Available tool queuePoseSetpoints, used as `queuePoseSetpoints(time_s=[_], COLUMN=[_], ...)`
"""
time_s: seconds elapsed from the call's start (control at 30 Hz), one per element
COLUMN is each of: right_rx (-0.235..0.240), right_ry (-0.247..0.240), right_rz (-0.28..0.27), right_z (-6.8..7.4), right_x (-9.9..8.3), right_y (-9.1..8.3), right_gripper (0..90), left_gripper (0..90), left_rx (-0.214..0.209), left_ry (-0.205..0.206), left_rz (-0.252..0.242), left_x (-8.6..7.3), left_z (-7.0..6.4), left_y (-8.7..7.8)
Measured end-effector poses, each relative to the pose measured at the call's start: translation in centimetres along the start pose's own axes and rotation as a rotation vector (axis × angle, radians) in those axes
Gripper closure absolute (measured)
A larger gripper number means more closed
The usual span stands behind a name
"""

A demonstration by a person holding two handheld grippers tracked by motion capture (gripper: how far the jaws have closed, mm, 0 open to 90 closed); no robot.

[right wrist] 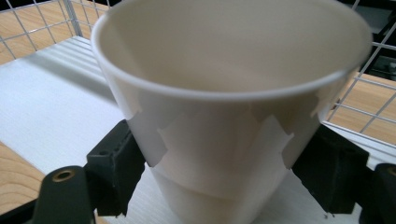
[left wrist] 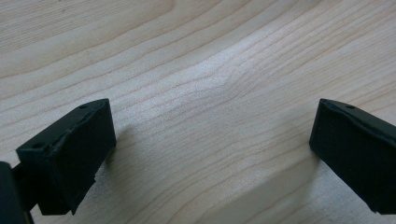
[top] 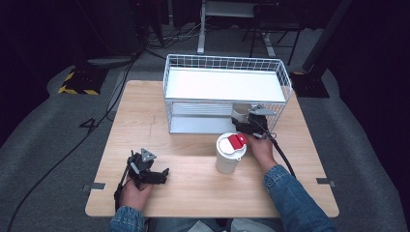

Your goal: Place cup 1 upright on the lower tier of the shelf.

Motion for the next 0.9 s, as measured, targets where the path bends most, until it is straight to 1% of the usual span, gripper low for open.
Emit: queuePoseSetpoints(time_s=[0.1, 0.23, 0.4, 0.43, 0.47, 0.5, 0.6, 0.63, 0.8, 0.83, 0.9], right_rx=[0.002, 0.005, 0.002, 0.001, 0.001, -0.006, -0.017, 0.015, 0.022, 0.018, 0.013], right_ry=[-0.009, 0.001, -0.002, -0.006, -0.006, -0.007, 0.000, 0.017, 0.017, 0.011, 0.015], right_rz=[-0.009, -0.006, -0.006, -0.005, -0.005, -0.006, -0.009, -0.017, -0.019, -0.017, -0.002], right_z=[-0.1, -0.2, -0.3, -0.2, -0.2, -0.2, -0.3, -0.2, -0.3, -0.3, -0.2], right_x=[0.0, 0.0, 0.0, 0.0, 0.0, 0.0, 0.0, 0.0, 0.1, 0.2, 0.1], right_y=[0.1, 0.2, 0.2, 0.2, 0.2, 0.3, 0.3, 0.2, -0.1, -0.3, -0.7], right_gripper=[22.8, 22.7, 21.5, 18.1, 18.1, 15.5, 13.5, 6.1, 3.2, 3.0, 3.0], left_gripper=[0.8, 0.8, 0.8, 0.8, 0.8, 0.8, 0.8, 0.8, 0.8, 0.8, 0.8], left_rx=[0.000, 0.000, 0.000, 0.000, 0.000, -0.001, -0.001, -0.001, 0.000, 0.000, -0.001], left_ry=[0.000, 0.000, 0.000, 0.000, 0.000, 0.000, 0.000, 0.000, 0.000, 0.001, 0.000], left_rz=[0.000, 0.000, 0.000, 0.000, 0.000, 0.000, 0.000, 0.000, 0.000, 0.000, 0.000], left_x=[0.0, 0.0, 0.0, 0.0, 0.0, 0.0, 0.0, 0.0, 0.0, 0.0, 0.0], left_z=[0.0, 0.0, 0.0, 0.0, 0.0, 0.0, 0.0, 0.0, 0.0, 0.0, 0.0], left_y=[0.0, 0.0, 0.0, 0.0, 0.0, 0.0, 0.0, 0.0, 0.0, 0.0, 0.0])
Point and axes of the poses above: each handheld gripper's, and its own axes: y roughly forward along the jaws, x roughly out of its top, z roughly to its left, the point moved 7 cm from there along y, roughly forward along the jaws, and after that the axes turned 9 degrees about -y, right-handed, at the moved point
